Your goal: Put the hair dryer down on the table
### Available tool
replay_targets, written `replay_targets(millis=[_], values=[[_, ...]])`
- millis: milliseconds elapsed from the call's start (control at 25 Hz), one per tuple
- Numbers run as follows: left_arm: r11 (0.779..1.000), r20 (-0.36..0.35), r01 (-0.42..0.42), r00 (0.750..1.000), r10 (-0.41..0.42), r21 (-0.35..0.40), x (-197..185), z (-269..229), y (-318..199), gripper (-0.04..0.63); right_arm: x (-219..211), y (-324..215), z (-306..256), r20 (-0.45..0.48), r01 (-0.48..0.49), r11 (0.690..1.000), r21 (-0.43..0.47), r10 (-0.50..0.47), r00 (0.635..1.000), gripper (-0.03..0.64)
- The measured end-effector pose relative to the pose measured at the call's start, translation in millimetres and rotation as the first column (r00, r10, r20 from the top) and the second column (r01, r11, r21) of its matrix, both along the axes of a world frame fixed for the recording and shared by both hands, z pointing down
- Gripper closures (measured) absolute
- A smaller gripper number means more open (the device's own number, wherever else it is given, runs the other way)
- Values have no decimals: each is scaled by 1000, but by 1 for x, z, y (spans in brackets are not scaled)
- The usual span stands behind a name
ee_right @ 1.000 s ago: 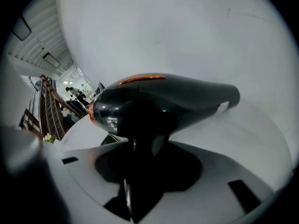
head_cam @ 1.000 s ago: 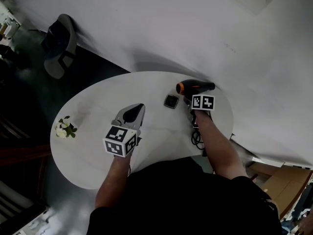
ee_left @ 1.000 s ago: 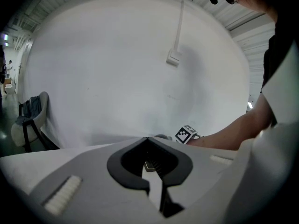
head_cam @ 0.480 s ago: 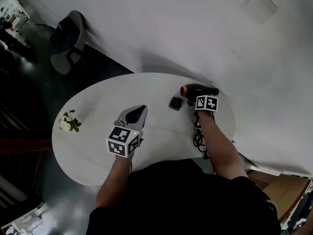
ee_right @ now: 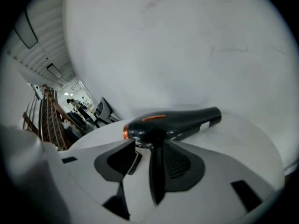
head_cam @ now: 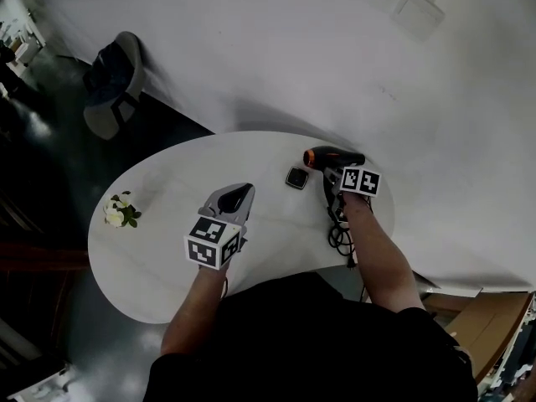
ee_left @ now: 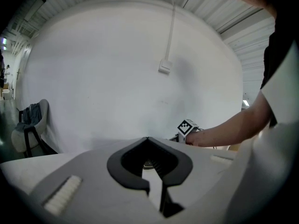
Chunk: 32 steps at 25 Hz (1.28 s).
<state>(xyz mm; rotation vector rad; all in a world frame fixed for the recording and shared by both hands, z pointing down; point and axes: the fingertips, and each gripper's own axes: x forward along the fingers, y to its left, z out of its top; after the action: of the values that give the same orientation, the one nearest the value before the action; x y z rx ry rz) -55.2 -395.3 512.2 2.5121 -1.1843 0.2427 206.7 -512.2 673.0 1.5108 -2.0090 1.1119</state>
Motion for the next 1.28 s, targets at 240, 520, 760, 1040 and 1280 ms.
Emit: replay_targets(millis=[240, 520, 760, 1040, 1280], values=[[998, -6, -54, 999, 54, 19, -7, -3, 18, 586, -9, 31, -53, 48, -14, 990, 143, 7, 999, 436], [995, 11, -80, 997, 79, 66, -14, -21, 13, 586, -13, 69, -87, 28, 28, 973, 231, -35, 999, 448], [993, 34, -71, 997, 68, 93, -1, -37, 5, 586, -8, 93, -106, 10, 181, 942, 283, -192, 981, 477], [995, 43, -42, 998, 39, 87, 32, -45, -15, 586, 30, 130, -152, -13, 249, 888, 386, -265, 964, 540], [992, 62, -50, 997, 43, 112, 71, -63, -26, 586, 93, 139, -197, -8, 161, 849, 504, -182, 983, 564]])
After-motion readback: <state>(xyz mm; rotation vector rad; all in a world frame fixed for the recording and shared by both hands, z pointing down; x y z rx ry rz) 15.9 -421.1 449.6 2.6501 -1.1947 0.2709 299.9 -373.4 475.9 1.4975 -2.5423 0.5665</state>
